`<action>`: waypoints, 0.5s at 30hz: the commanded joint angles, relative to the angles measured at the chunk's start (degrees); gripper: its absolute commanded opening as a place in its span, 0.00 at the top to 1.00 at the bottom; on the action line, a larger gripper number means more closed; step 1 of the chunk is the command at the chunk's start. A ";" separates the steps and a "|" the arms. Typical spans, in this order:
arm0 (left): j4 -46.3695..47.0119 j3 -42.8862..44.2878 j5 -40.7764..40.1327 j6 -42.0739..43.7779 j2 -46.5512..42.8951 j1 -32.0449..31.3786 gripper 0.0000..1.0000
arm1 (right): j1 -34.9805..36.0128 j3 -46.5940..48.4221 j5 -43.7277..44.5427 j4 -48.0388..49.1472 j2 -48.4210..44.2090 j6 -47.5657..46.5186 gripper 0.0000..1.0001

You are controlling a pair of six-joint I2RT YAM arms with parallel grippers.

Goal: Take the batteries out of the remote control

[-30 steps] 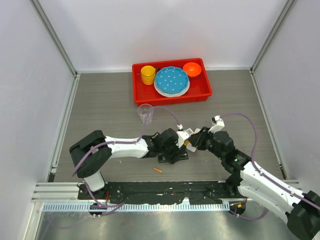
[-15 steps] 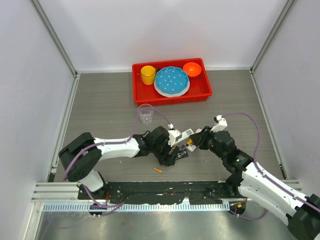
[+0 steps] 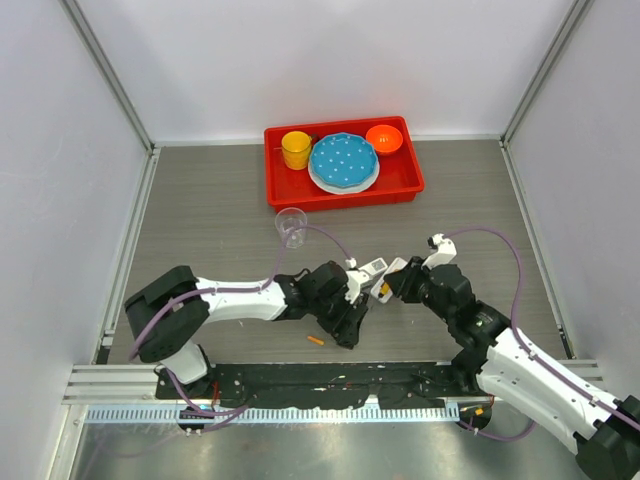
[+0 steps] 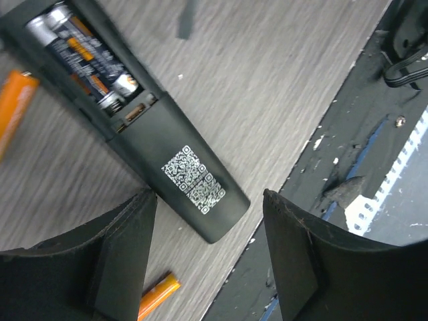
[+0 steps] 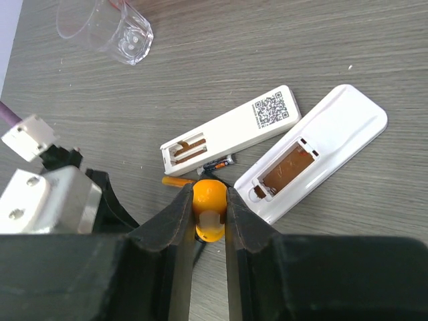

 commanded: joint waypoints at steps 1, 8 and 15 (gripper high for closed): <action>2.63 2.32 2.25 -1.65 2.87 -1.26 0.32 | 0.16 1.50 1.78 1.77 -0.33 -1.09 0.99; 3.34 2.50 2.25 0.20 -1.08 2.07 0.36 | 0.16 1.41 0.64 10.80 5.82 -0.21 0.99; -0.86 4.51 4.10 4.85 -0.83 7.70 0.72 | 0.16 2.55 0.11 16.53 14.08 0.14 0.99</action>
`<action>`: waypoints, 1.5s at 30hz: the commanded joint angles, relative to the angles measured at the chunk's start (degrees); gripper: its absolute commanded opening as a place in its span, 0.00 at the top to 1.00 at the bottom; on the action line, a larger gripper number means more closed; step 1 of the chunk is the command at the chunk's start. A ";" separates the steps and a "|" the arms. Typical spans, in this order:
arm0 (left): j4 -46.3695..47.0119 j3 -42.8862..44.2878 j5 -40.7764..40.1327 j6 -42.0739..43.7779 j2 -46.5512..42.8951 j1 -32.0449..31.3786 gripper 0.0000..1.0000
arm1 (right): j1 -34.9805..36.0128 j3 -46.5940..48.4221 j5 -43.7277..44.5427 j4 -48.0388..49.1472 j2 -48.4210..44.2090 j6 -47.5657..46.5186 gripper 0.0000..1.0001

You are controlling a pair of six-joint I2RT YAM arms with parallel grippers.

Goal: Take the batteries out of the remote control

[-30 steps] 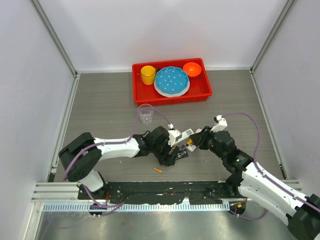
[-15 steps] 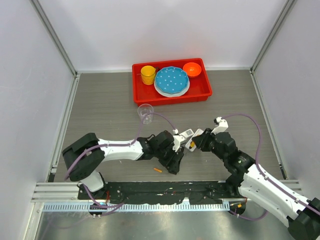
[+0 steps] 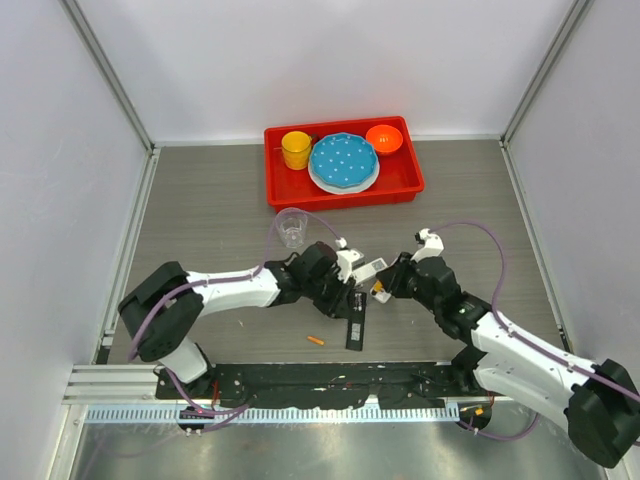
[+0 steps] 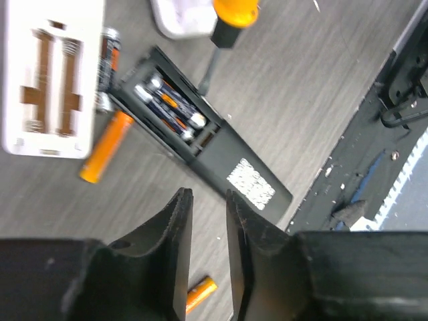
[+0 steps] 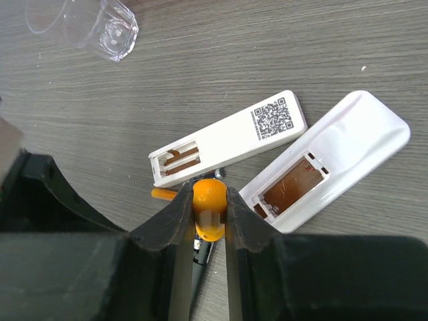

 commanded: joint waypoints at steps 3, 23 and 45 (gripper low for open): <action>-3.42 4.11 2.11 5.43 2.68 2.77 0.81 | 0.16 2.88 0.29 8.43 4.11 0.40 0.99; 1.59 1.65 4.57 5.61 9.19 2.77 0.95 | 0.25 2.88 -0.77 11.95 8.84 1.11 0.99; 3.79 -0.37 3.87 2.54 8.58 6.90 1.00 | 0.34 0.59 -10.26 15.82 7.45 8.14 0.99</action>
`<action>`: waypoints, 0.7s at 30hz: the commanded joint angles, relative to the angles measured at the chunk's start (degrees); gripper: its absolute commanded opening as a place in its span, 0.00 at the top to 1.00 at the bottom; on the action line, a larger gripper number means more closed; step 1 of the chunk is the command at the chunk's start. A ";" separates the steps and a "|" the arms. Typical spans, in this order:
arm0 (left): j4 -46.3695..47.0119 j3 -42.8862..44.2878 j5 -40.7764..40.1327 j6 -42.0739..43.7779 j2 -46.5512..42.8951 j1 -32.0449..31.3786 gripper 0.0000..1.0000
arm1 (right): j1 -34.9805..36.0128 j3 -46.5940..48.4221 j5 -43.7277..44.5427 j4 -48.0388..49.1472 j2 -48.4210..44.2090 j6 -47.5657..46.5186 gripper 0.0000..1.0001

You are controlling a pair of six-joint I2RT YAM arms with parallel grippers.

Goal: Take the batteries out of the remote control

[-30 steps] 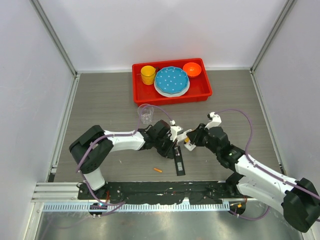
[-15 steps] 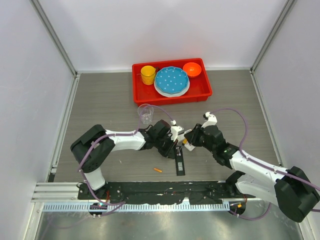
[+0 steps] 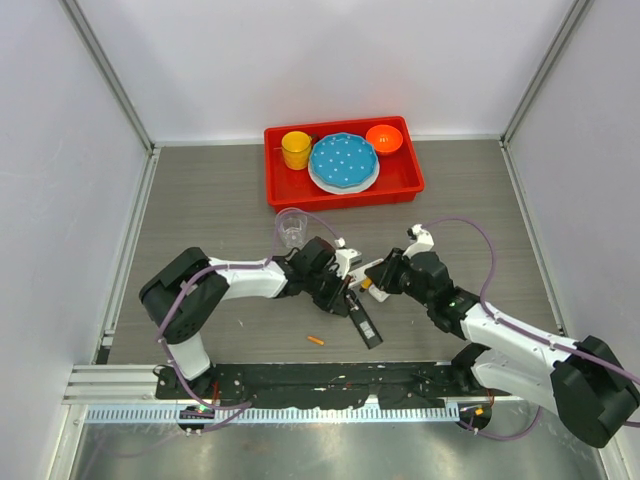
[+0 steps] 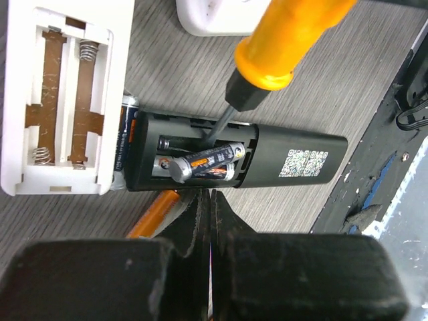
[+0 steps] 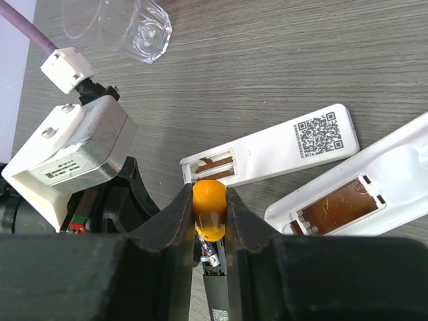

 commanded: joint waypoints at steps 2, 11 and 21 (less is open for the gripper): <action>0.51 -1.75 -3.17 0.42 0.25 1.35 1.00 | 0.45 0.03 -5.12 5.43 -2.17 5.12 0.99; 0.42 -1.84 -3.52 0.24 0.26 2.05 1.00 | 0.36 0.11 -4.77 5.26 -1.56 4.95 0.99; 0.51 -2.71 -4.13 0.15 -0.80 2.58 0.99 | 0.36 2.40 3.05 1.14 -2.17 0.39 0.99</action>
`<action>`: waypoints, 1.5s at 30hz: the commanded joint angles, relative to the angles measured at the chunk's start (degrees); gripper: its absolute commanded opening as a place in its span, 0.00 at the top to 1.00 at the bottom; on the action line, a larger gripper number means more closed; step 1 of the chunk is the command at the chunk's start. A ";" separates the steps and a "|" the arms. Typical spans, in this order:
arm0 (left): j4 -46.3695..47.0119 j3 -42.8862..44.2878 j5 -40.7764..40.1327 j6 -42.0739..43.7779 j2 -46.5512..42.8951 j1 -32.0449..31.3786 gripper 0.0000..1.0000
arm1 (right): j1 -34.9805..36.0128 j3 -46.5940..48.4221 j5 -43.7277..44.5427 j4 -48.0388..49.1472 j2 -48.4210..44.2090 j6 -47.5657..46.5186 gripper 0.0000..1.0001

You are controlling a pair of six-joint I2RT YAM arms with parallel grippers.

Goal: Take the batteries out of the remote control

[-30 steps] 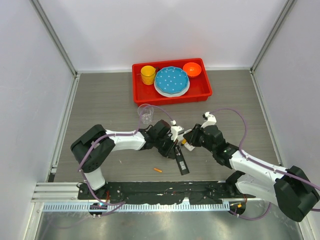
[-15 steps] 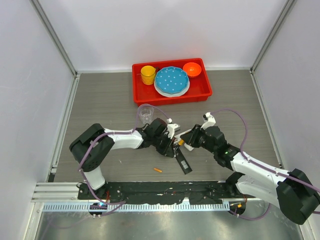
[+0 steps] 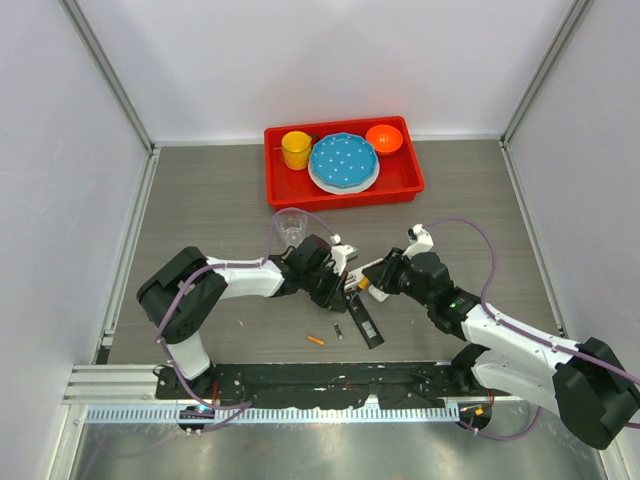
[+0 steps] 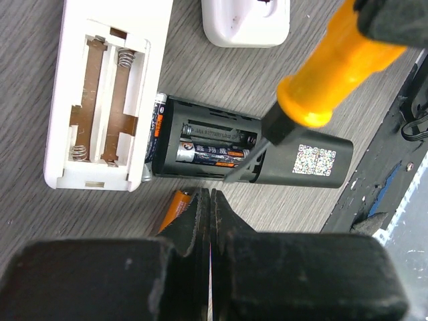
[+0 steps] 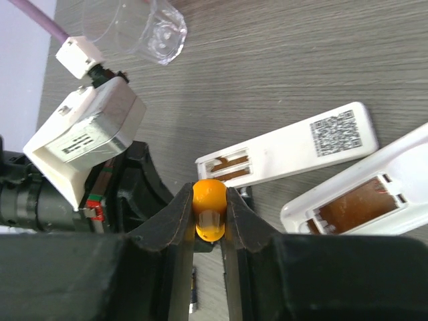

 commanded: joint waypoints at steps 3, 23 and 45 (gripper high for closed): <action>-1.57 -1.23 -3.74 0.61 0.27 0.70 1.00 | 0.27 4.11 7.06 -1.61 -0.86 -4.67 0.99; -2.53 0.62 -3.48 0.52 3.17 0.61 1.00 | 0.27 2.27 0.56 4.96 5.03 -1.00 0.99; 2.35 -1.93 2.55 0.96 -3.06 0.70 0.89 | 0.27 3.93 3.81 1.12 1.34 -1.69 0.99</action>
